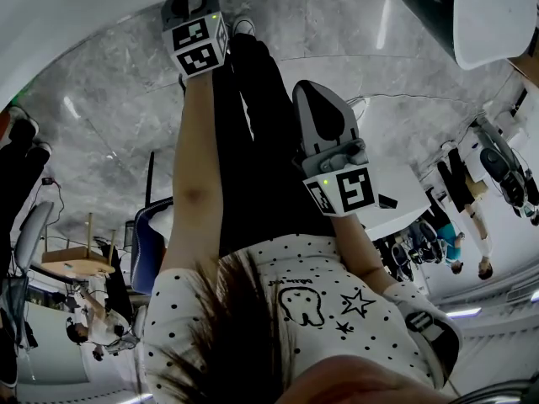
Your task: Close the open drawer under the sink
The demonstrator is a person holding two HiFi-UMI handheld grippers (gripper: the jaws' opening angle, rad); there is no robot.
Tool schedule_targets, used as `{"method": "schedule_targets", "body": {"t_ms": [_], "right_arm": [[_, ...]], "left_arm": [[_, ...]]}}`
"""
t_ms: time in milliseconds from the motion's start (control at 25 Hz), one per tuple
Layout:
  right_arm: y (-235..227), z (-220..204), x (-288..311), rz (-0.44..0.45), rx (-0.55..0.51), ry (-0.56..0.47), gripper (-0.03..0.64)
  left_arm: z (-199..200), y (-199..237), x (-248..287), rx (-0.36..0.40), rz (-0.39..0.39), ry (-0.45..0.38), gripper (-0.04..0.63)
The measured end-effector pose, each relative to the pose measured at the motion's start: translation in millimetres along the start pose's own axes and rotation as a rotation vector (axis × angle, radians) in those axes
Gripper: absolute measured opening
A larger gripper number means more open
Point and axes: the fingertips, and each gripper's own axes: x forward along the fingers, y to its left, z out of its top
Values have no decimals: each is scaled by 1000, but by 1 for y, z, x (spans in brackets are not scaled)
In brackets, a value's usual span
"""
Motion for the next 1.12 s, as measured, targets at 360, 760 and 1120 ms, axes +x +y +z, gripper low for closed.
{"method": "schedule_targets", "body": {"t_ms": [360,760,1120], "right_arm": [[-4,-5,-3,-3,3,2,14],[-12,-2,-2,-6,7,4,14],[-8,-5,0,-6,7,4,14]], "left_arm": [[1,-1,4,0,1,-3,146],[8,-2,12,-2,8,-8,146],[10,5,13,-4,12,-19,146]]}}
